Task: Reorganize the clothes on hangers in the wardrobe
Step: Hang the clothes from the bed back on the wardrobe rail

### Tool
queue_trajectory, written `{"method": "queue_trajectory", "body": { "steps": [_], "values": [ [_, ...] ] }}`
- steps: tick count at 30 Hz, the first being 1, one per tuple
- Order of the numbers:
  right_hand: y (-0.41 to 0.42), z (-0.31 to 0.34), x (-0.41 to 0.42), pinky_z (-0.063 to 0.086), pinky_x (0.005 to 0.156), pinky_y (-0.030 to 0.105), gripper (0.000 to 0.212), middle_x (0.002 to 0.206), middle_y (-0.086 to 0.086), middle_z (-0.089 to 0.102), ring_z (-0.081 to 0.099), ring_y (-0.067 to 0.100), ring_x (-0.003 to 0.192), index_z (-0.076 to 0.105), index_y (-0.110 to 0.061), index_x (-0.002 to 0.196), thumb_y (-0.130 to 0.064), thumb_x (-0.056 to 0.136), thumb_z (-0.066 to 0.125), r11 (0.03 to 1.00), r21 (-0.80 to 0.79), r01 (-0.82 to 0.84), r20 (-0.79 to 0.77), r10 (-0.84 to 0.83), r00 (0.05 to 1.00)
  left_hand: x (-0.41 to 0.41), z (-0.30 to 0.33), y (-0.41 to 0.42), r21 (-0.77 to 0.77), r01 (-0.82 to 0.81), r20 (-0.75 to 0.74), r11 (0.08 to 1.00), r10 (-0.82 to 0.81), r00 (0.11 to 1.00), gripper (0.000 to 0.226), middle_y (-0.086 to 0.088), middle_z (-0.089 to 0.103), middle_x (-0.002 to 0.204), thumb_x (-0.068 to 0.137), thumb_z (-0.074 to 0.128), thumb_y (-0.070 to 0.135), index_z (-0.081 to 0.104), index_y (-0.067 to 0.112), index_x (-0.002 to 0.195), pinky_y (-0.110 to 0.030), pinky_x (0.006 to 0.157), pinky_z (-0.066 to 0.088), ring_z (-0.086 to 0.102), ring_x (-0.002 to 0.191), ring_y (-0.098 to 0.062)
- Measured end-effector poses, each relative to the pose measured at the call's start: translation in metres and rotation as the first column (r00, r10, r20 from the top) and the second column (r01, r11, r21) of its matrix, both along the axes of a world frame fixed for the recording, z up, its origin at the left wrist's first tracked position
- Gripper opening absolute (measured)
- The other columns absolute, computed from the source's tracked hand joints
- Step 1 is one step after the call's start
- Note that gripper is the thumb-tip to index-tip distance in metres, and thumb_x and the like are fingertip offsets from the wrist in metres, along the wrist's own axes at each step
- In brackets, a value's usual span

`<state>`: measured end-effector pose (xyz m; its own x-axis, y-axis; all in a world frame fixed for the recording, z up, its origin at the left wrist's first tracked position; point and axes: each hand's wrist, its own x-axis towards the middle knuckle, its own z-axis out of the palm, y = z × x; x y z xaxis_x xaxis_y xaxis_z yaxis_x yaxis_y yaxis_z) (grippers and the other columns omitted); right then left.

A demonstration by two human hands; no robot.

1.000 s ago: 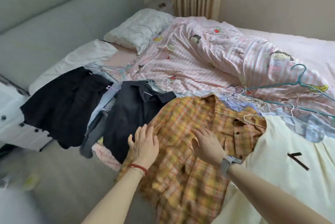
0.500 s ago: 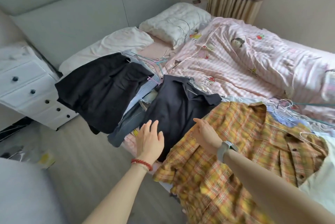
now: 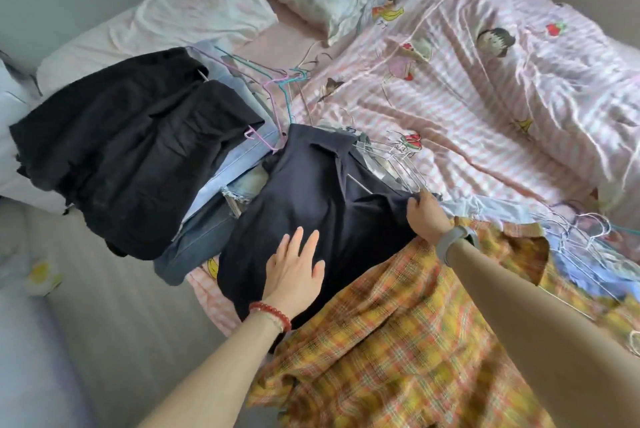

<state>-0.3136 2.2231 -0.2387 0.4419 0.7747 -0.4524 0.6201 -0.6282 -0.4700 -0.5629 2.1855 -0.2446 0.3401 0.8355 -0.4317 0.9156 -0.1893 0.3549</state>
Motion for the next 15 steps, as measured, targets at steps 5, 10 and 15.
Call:
{"method": "queue_trajectory", "body": {
  "steps": [5,10,15],
  "values": [
    [0.028,-0.027,0.014,0.038,0.072,0.033,0.029,0.084,0.015,0.052,0.050,0.030,0.086,0.054,0.000,0.097,-0.022,0.093,0.036,0.988,-0.146,0.040,-0.024,-0.044,0.999,0.013,-0.042,0.016,-0.171,0.156,-0.134,0.973,-0.179,0.975,0.057,0.004,-0.020,0.154,0.098,0.022,0.044,-0.008,0.035,0.145,-0.055,0.110,-0.007,-0.023,0.139,-0.026],
    [0.021,-0.026,0.004,0.045,0.083,0.042,0.019,0.093,0.013,0.060,0.055,0.031,0.089,0.055,-0.007,0.093,-0.022,0.092,0.043,0.992,0.081,0.093,0.062,-0.098,0.993,0.012,-0.066,0.016,-0.318,0.069,-0.130,0.946,-0.116,0.985,0.055,0.008,-0.020,0.153,0.098,0.021,0.045,-0.007,0.036,0.145,-0.053,0.112,0.000,-0.023,0.139,-0.024],
    [0.015,-0.003,-0.015,0.033,0.066,0.032,0.014,0.089,0.007,0.053,0.050,0.027,0.084,0.050,-0.005,0.086,-0.012,0.094,0.041,0.894,0.424,-0.145,0.107,0.109,0.988,0.010,-0.046,0.016,-0.175,-0.009,-0.007,0.985,0.008,1.000,0.052,0.004,-0.003,0.156,0.098,0.033,0.033,0.014,0.027,0.146,-0.044,0.112,0.017,-0.007,0.143,-0.020]
  ]
}}
